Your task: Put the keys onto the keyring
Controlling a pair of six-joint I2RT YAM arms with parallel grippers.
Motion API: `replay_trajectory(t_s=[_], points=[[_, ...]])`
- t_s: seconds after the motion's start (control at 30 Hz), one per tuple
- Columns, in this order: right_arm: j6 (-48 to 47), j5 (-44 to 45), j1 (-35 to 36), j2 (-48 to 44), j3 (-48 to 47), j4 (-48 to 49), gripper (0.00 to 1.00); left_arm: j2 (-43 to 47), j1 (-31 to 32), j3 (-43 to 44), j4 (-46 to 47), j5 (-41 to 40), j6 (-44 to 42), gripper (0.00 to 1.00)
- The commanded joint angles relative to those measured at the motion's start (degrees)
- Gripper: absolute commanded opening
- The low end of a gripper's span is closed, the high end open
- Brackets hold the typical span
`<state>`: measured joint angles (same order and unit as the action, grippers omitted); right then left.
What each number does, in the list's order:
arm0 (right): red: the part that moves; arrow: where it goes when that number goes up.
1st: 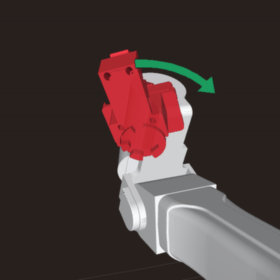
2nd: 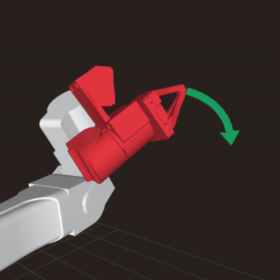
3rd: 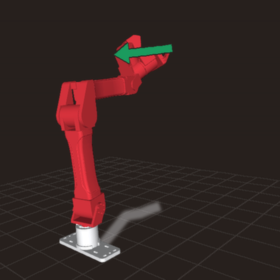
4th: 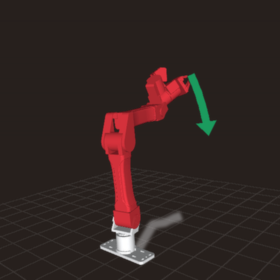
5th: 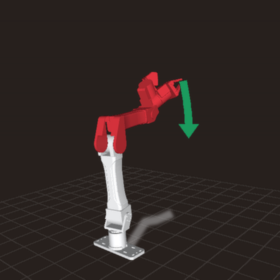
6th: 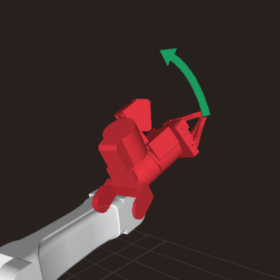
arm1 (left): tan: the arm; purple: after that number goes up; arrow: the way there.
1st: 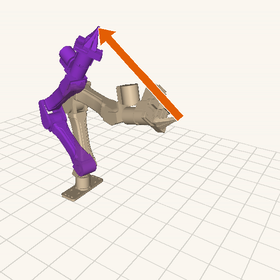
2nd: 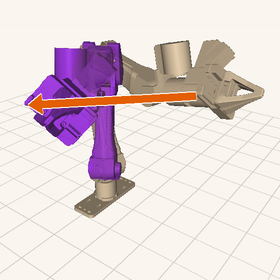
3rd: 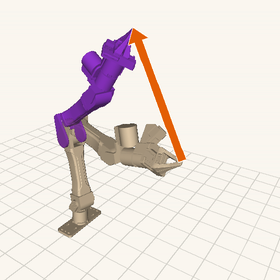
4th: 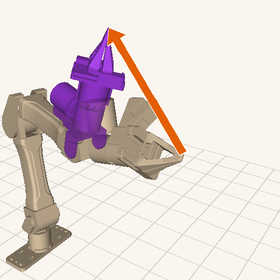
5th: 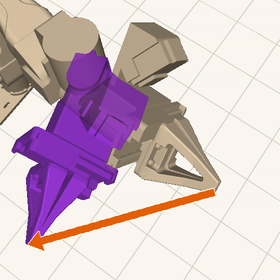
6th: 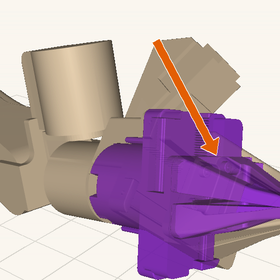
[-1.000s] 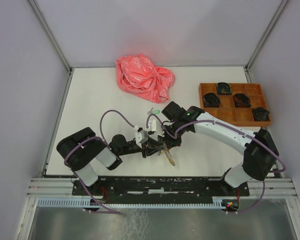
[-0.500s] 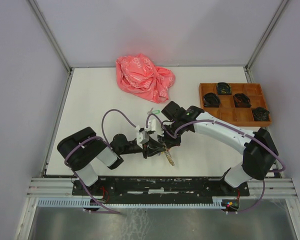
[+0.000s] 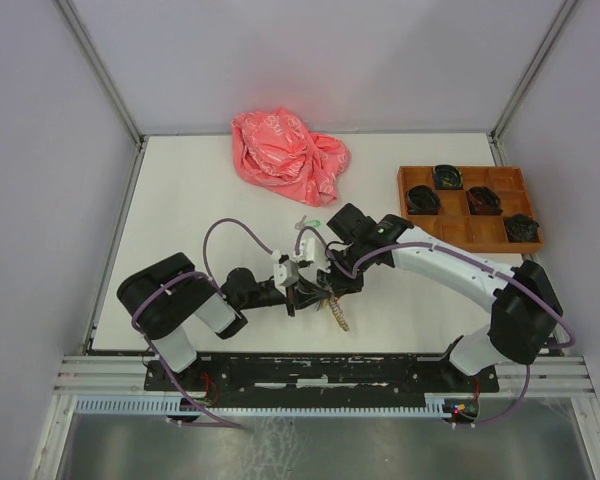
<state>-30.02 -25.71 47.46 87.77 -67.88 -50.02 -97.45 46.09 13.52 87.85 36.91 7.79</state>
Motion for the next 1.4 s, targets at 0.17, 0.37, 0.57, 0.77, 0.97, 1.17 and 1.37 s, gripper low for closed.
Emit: replay_trajectory(t_s=[0.17,0.37,0.57,0.77,0.97,1.17,1.37], points=[[-0.26,-10.75,-6.47,-14.78,12.82,17.98,0.29,2.4,0.16,-1.55,11.23,-5.93,-0.41,0.03],[1.56,-10.78,-6.94,-17.79,19.83,28.18,0.3,3.69,0.19,-1.65,11.27,-6.62,-0.01,0.03],[3.03,-10.08,-6.94,-17.5,22.58,33.65,0.27,3.68,0.18,-1.35,11.23,-6.34,0.28,0.03],[3.39,-9.72,-6.87,-16.71,23.13,35.04,0.24,3.86,0.19,-1.31,11.21,-6.01,0.38,0.03],[2.75,-11.08,-6.87,-15.69,22.18,33.34,0.18,4.06,0.16,-1.13,11.26,-6.03,0.47,0.03],[0.87,-11.29,-6.9,-14.46,19.95,28.77,0.01,3.96,0.21,-1.08,11.22,-5.74,0.32,0.03],[-2.92,-11.54,-6.57,-11.68,13.11,18.16,0.01,1.84,0.21,-0.33,11.24,-3.18,0.36,0.16]])
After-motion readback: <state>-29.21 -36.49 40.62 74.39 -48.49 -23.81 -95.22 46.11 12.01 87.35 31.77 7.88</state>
